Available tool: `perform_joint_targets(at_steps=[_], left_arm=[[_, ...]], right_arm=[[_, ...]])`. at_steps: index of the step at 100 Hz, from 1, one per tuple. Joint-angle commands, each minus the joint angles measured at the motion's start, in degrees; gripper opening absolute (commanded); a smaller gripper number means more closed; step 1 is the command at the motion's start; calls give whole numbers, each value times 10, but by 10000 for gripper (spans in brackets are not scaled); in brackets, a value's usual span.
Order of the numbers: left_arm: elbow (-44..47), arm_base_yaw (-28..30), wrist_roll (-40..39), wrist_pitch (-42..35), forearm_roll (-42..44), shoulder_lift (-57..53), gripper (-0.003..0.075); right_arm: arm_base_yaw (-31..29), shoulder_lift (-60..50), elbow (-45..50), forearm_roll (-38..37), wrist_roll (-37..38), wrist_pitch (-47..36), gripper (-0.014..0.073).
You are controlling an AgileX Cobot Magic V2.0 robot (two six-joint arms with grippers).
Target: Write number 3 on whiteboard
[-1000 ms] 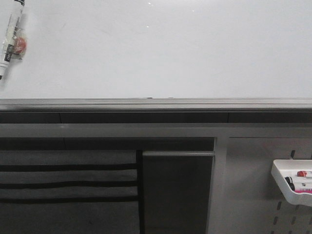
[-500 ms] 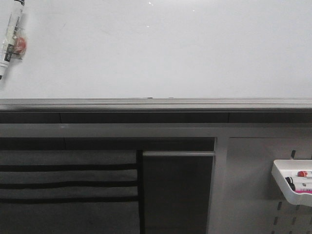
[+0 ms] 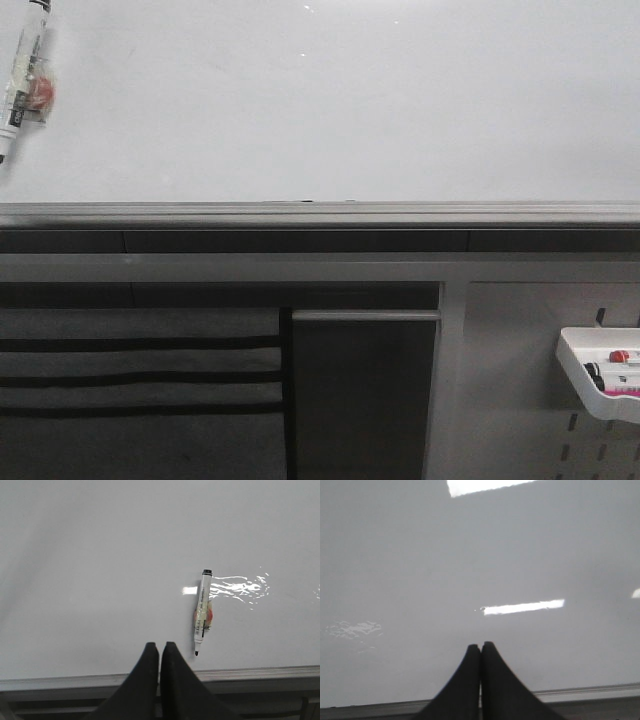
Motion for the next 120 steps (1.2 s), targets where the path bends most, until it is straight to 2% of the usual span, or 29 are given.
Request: perform_joint_targets(at_steps=[1, 48, 55, 64, 70, 76, 77, 78, 79, 84, 85, 89, 97, 120], left_arm=[[-16, 1, 0, -41, -6, 11, -18], [-13, 1, 0, -36, -6, 11, -18], [-9, 1, 0, -40, -8, 11, -17], [-4, 1, 0, -40, -8, 11, 24], [-4, 1, 0, -41, -8, 11, 92], [-4, 1, 0, -41, -8, 11, 200], [-4, 1, 0, -41, -8, 11, 229], [-4, 1, 0, -41, -8, 11, 258], [-4, 1, 0, -41, -8, 11, 258], [-4, 1, 0, -40, -10, 11, 356], [-4, 1, 0, -39, -10, 11, 395], [-4, 1, 0, -37, -11, 11, 453], [-4, 1, 0, -37, -20, 11, 529], [-4, 1, 0, -37, -23, 11, 491]], right_arm=[[0, 12, -20, 0, -5, -55, -74], [0, 12, -20, -2, -5, -50, -74], [0, 12, -20, -2, -5, -46, -53], [0, 12, -20, -2, -5, -38, 59], [0, 12, -20, -2, -5, -34, 195], [0, 12, -20, -2, -5, -29, 337], [0, 12, -20, -2, -5, -29, 391], [0, 12, -20, -2, -5, -29, 391], [0, 12, -20, -2, -5, -29, 424], [0, 12, -20, -2, -5, -29, 527], [0, 12, -20, -2, -5, -29, 551], [0, 12, -20, -2, -5, -29, 606], [0, 12, -20, -2, -5, -29, 642], [0, 12, -20, -2, -5, -29, 635]])
